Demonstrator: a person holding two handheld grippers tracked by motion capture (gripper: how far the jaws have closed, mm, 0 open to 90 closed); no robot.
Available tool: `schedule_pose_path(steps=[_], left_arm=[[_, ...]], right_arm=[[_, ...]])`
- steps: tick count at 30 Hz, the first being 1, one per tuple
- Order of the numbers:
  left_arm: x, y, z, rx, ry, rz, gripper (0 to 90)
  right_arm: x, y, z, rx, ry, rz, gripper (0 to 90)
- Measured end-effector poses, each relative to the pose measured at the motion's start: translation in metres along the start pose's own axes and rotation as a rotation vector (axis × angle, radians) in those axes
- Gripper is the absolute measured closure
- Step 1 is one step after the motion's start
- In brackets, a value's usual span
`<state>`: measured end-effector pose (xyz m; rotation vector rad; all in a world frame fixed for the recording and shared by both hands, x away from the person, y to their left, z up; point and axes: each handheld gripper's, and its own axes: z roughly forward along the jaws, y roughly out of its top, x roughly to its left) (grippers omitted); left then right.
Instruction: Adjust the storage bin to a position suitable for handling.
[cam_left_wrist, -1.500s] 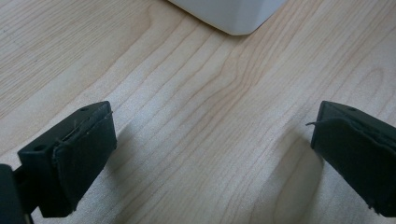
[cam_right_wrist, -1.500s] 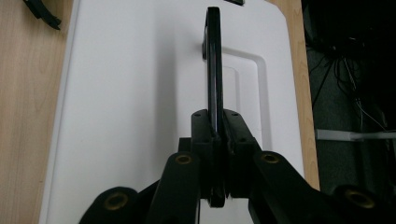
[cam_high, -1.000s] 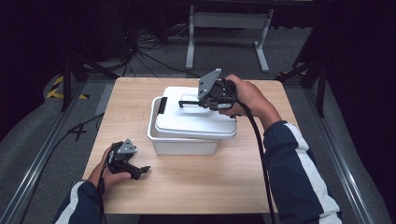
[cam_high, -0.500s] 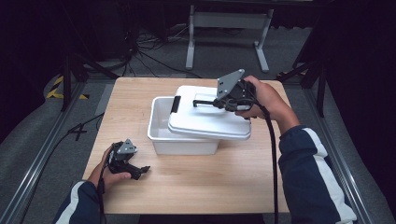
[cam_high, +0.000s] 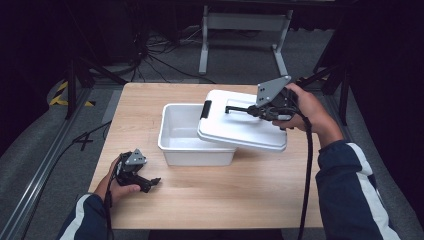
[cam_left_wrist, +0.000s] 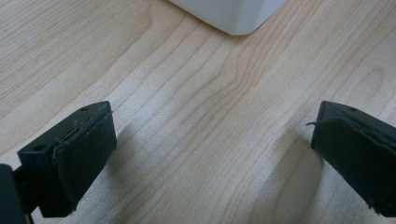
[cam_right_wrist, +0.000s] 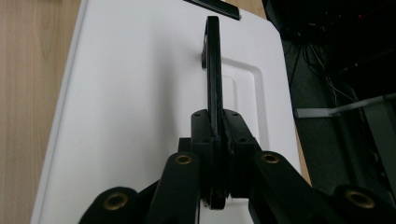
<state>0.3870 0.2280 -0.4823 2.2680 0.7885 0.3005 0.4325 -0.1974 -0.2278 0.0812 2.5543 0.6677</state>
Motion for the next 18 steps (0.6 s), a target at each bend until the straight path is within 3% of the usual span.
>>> schedule_pose_path(steps=[10,18], left_arm=[[0.000,0.000,0.000,0.000,0.000,-0.001,0.6],[0.000,0.000,0.000,-0.002,0.001,-0.001,0.5]], right_arm=[[-0.002,-0.036,-0.021,-0.004,-0.040,0.047,84.8],[-0.001,-0.074,-0.037,-0.001,-0.074,0.121,84.8]])
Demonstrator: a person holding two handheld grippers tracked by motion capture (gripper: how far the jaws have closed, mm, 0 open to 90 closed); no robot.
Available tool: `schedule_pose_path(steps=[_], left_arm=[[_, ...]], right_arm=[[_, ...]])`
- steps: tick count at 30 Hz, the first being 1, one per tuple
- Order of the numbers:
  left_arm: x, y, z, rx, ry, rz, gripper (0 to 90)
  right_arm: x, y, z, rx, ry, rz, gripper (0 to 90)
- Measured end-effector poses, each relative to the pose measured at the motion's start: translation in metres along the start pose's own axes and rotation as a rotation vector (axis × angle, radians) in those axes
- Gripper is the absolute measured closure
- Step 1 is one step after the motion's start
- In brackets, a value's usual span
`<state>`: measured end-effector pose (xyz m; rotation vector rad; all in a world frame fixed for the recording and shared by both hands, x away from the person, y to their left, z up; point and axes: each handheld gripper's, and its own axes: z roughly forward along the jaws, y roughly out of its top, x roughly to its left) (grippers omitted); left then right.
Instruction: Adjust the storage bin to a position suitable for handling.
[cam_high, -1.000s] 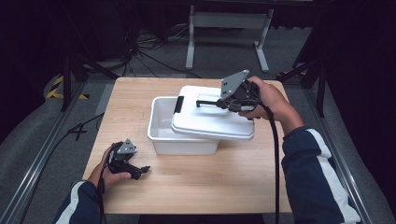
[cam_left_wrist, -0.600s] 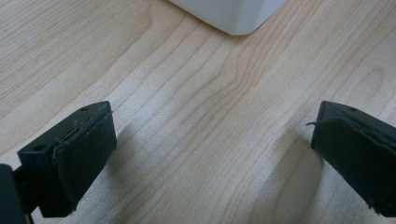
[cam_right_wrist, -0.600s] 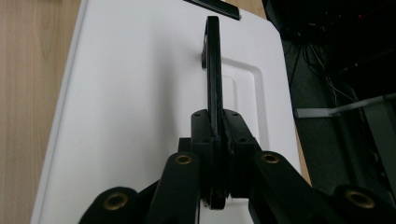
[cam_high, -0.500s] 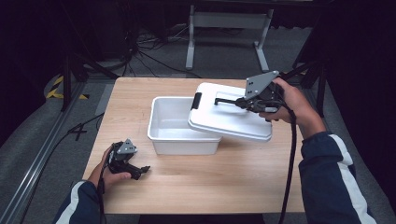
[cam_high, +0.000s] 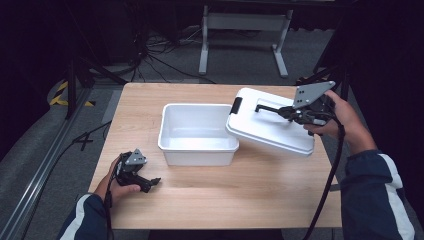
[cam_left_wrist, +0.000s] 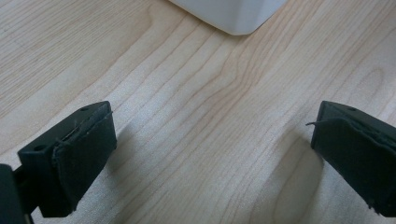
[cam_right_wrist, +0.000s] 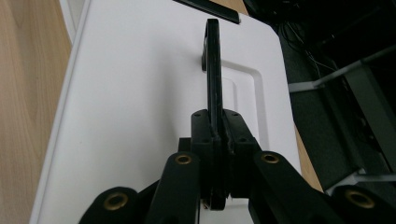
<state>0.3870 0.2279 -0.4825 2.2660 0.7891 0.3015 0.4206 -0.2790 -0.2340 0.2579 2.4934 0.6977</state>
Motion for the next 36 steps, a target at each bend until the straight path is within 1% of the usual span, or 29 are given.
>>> schedule_pose_path(steps=[1,2,7,10,12,15,16,18,20,21,22,23,26,27,28,29,32,36], left_arm=[[0.000,0.000,0.000,0.000,0.000,0.000,0.5],[0.000,0.000,0.000,0.000,0.000,0.000,0.5],[0.000,0.000,0.000,0.000,0.001,-0.001,0.5],[0.000,0.000,0.000,-0.001,0.002,-0.002,0.5],[0.000,0.000,0.000,-0.001,0.001,-0.002,0.5],[0.000,0.000,0.000,-0.001,0.002,-0.002,0.5],[0.000,0.000,0.000,-0.001,0.002,-0.002,0.6],[0.000,0.000,0.000,-0.001,0.002,-0.002,0.5],[0.000,0.000,0.000,-0.001,0.002,-0.002,0.5],[0.000,0.000,0.000,-0.001,0.002,-0.002,0.5],[0.000,0.000,0.000,-0.001,0.001,-0.002,0.5],[0.000,0.000,0.000,-0.001,0.002,-0.002,0.5],[0.000,0.000,0.000,-0.001,0.001,-0.002,0.5],[0.000,0.000,0.000,-0.001,0.001,-0.002,0.5],[0.000,0.000,0.000,-0.001,0.001,-0.002,0.5],[0.000,0.000,0.000,-0.001,0.002,-0.002,0.5],[0.000,0.000,0.000,-0.001,0.002,-0.002,0.5],[0.000,0.000,0.000,-0.001,0.002,-0.002,0.5]], right_arm=[[0.000,-0.004,-0.001,-0.002,-0.003,0.010,84.8],[0.000,-0.004,-0.001,-0.002,-0.003,0.010,84.8],[0.000,-0.027,-0.006,0.003,-0.027,0.054,84.8],[-0.001,-0.040,-0.005,0.008,-0.027,0.081,84.9],[-0.001,-0.049,-0.003,0.036,-0.035,0.095,84.9],[-0.001,-0.056,0.001,0.051,-0.035,0.111,84.9],[-0.002,-0.059,0.004,0.049,-0.027,0.112,84.9],[-0.001,-0.063,0.010,0.057,-0.024,0.119,84.9],[-0.001,-0.067,0.016,0.070,-0.011,0.125,84.9],[-0.001,-0.068,0.018,0.076,-0.018,0.128,84.9],[-0.001,-0.070,0.022,0.081,-0.013,0.127,84.9],[-0.001,-0.072,0.025,0.082,-0.012,0.139,84.9],[-0.001,-0.076,0.035,0.088,0.004,0.152,84.9],[-0.001,-0.078,0.041,0.093,0.017,0.160,84.8],[-0.001,-0.080,0.045,0.101,0.024,0.157,84.9],[0.000,-0.082,0.050,0.110,0.022,0.158,84.9],[0.000,-0.087,0.065,0.125,0.043,0.167,84.9],[0.000,-0.091,0.075,0.129,0.050,0.178,84.9]])
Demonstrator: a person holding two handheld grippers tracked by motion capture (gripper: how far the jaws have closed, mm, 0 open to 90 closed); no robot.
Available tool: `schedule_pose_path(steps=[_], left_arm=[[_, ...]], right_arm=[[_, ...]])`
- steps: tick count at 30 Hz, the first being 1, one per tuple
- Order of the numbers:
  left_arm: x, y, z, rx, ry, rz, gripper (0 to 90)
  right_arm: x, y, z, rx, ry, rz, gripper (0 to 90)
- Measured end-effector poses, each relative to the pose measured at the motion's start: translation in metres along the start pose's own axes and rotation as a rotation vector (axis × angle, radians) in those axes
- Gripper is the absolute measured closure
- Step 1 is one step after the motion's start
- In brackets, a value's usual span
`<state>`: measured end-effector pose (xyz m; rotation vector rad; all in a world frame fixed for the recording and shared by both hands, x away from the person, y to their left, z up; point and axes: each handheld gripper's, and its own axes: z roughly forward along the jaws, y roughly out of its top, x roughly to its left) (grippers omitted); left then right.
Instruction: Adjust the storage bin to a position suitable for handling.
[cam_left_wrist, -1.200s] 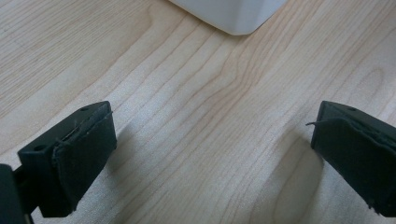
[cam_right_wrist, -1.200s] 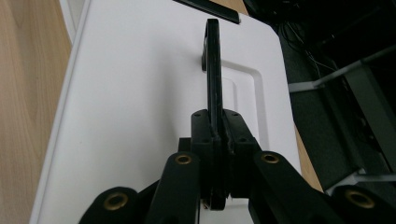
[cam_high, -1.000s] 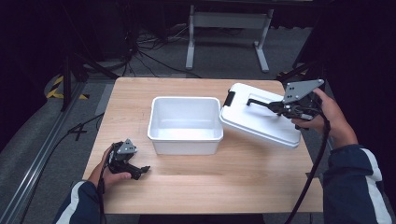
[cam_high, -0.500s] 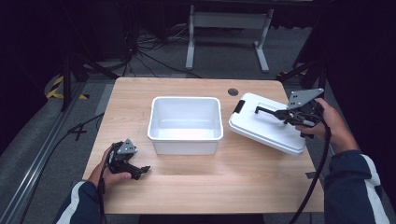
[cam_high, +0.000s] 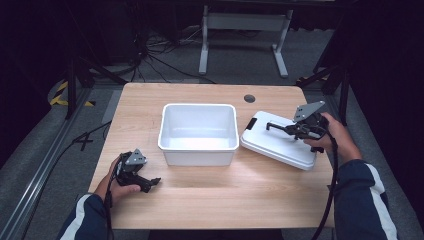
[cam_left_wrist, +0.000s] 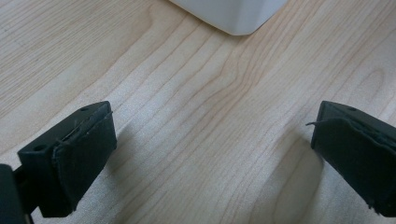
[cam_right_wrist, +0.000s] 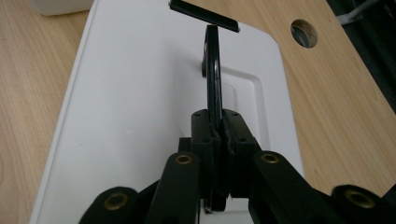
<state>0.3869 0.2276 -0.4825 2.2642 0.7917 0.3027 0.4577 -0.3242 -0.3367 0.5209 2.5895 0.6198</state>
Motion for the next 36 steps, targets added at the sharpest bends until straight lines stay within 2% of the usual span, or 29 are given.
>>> schedule_pose_path(steps=[6,18,28,29,31,34,35,36], left_arm=[[0.000,0.000,0.000,0.000,0.000,0.000,0.5],[0.000,0.000,0.000,0.000,-0.001,0.000,0.5],[0.002,0.001,0.000,0.008,-0.012,0.007,0.3],[0.002,0.001,0.001,0.007,-0.012,0.007,0.3],[0.002,0.001,0.000,0.008,-0.012,0.008,0.3],[0.001,0.001,0.000,0.007,-0.010,0.006,0.4],[0.000,0.001,0.001,0.006,-0.020,-0.012,0.6],[0.000,0.001,0.001,0.006,-0.019,-0.012,0.6]], right_arm=[[-0.001,-0.004,0.014,0.018,0.024,0.002,84.8],[-0.005,-0.014,0.028,0.042,0.043,0.049,84.6],[-0.009,-0.021,0.040,0.048,0.046,0.090,84.1],[-0.008,-0.021,0.042,0.057,0.035,0.094,83.7],[-0.008,-0.022,0.044,0.053,0.032,0.103,83.4],[-0.009,-0.024,0.042,0.016,0.042,0.135,81.1],[-0.010,-0.024,0.042,0.012,0.042,0.138,79.8],[-0.010,-0.025,0.042,0.013,0.044,0.148,79.4]])
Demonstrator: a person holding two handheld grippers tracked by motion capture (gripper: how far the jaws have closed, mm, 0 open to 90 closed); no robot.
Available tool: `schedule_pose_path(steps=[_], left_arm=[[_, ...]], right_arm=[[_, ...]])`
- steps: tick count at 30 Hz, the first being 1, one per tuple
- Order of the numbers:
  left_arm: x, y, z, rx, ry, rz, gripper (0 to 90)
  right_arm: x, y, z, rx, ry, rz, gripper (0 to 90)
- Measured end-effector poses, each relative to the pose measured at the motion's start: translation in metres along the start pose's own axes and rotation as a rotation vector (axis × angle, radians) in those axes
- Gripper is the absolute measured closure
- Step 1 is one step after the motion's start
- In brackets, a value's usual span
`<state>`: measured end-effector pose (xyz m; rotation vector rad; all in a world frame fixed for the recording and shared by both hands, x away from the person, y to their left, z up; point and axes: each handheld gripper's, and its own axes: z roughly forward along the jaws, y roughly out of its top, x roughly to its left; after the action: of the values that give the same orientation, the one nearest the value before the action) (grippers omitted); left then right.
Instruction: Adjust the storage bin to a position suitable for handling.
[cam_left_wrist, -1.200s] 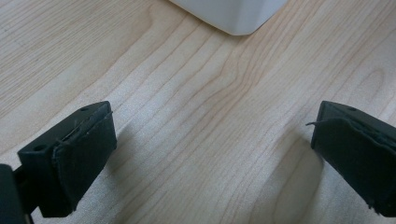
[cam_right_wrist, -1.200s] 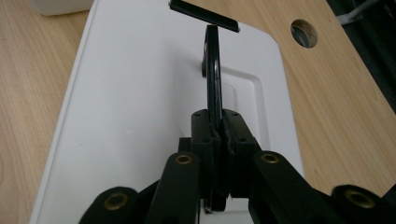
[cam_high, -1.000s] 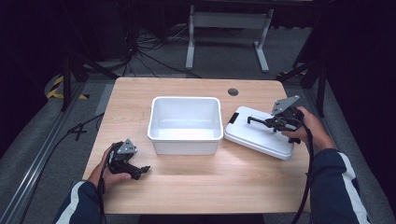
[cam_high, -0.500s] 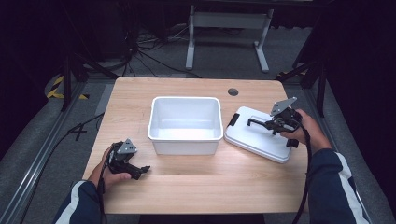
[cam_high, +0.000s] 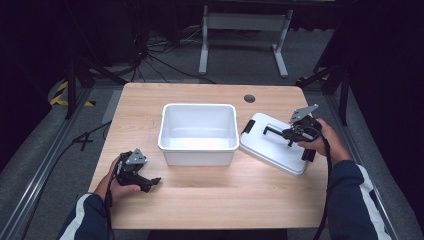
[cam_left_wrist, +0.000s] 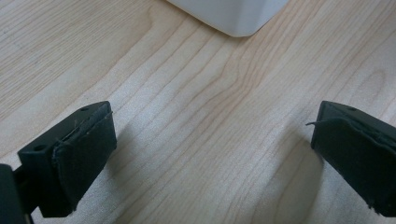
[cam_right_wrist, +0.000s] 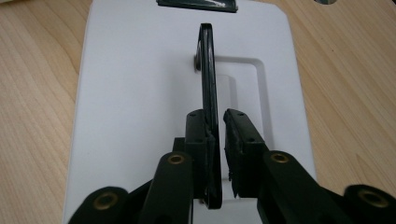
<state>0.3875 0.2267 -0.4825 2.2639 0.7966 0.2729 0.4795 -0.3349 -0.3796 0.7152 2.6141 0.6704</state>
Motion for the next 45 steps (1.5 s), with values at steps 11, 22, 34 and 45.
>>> schedule_pose_path(steps=[11,22,34,45], left_arm=[[0.001,0.000,-0.001,0.000,0.015,0.013,0.6],[0.001,0.000,0.000,-0.007,0.020,0.011,0.6],[0.000,-0.001,0.000,-0.006,0.019,0.009,0.6],[0.001,0.000,0.000,-0.006,0.018,0.014,0.5]], right_arm=[[0.006,0.006,-0.005,-0.039,0.006,0.011,71.0],[0.018,0.010,-0.009,-0.091,0.014,0.062,59.5],[0.028,0.011,-0.026,-0.145,-0.029,0.094,55.2],[0.043,0.009,-0.044,-0.151,-0.036,0.079,50.8]])
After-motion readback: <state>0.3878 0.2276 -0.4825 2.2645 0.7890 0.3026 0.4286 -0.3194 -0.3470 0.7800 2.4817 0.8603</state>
